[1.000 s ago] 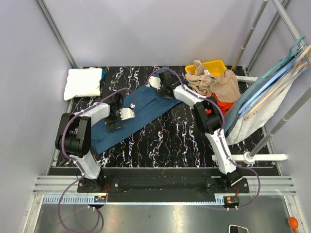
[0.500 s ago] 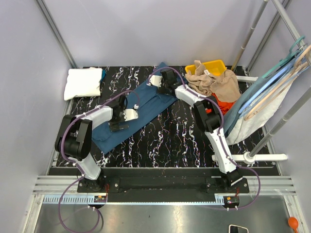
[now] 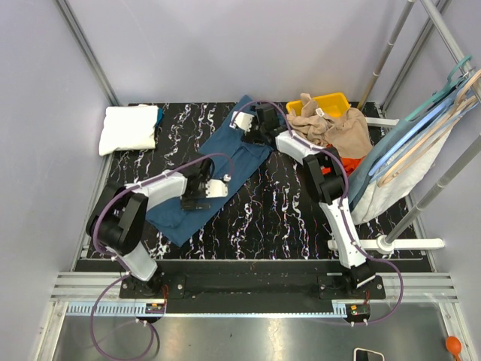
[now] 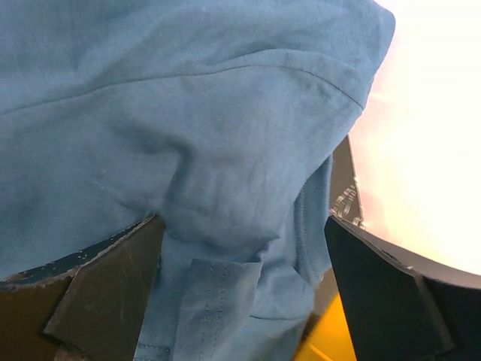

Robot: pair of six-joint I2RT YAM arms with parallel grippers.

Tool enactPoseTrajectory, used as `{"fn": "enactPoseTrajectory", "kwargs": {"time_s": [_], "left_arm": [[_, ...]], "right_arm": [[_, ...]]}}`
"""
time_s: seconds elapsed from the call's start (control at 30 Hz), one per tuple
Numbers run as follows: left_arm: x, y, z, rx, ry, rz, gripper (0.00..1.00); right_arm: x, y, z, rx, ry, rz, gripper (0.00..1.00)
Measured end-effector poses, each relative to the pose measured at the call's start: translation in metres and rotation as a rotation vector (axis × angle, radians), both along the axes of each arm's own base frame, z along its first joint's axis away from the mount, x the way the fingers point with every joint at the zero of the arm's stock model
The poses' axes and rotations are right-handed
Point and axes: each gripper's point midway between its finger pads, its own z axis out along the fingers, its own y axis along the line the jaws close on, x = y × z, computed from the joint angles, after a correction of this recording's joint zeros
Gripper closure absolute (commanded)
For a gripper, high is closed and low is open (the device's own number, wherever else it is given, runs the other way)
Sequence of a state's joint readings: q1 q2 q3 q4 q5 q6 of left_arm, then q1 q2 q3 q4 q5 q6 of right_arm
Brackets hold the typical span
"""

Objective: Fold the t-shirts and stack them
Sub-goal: Fold the tshirt

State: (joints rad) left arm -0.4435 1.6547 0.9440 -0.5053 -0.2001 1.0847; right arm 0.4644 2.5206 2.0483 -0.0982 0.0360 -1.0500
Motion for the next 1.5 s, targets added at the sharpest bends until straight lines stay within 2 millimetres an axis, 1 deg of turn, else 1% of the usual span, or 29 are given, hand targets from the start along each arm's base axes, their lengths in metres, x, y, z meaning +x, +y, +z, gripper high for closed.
{"fn": "enactPoseTrajectory", "kwargs": {"time_s": [0.17,0.37,0.47,0.63,0.8,0.87,1.0,1.1,1.17,1.33,1.5], "left_arm": [[-0.012,-0.020,0.000,-0.002,0.006,-0.080,0.01],[-0.025,-0.043,-0.001,0.012,0.006,-0.170,0.01],[-0.032,-0.051,-0.001,0.015,0.001,-0.203,0.01],[-0.038,-0.063,-0.002,0.017,0.001,-0.246,0.01],[-0.046,-0.076,-0.001,0.015,0.000,-0.281,0.01],[-0.051,-0.083,-0.002,0.011,0.003,-0.296,0.01],[-0.061,-0.095,-0.001,-0.007,0.018,-0.300,0.01],[-0.064,-0.104,-0.001,-0.030,0.036,-0.289,0.01],[-0.062,-0.112,-0.002,-0.044,0.048,-0.283,0.01],[-0.052,-0.132,-0.002,-0.082,0.063,-0.261,0.01],[-0.042,-0.146,-0.002,-0.109,0.064,-0.228,0.01]], "right_arm": [[-0.001,0.005,-0.002,0.103,0.033,0.007,0.00],[-0.005,0.015,-0.003,0.182,0.072,0.024,0.00],[-0.008,0.020,-0.004,0.212,0.089,0.042,0.00],[-0.012,0.030,-0.003,0.231,0.101,0.101,0.00],[-0.011,0.035,0.000,0.199,0.076,0.175,0.00],[-0.007,0.037,0.005,0.190,0.055,0.200,0.00],[0.014,0.039,0.018,0.190,-0.035,0.216,0.00],[0.028,0.036,0.021,0.199,-0.077,0.209,0.00],[0.037,0.033,0.023,0.207,-0.101,0.203,0.00],[0.052,0.027,0.017,0.214,-0.128,0.189,0.00],[0.055,0.027,0.010,0.217,-0.126,0.194,0.00]]}}
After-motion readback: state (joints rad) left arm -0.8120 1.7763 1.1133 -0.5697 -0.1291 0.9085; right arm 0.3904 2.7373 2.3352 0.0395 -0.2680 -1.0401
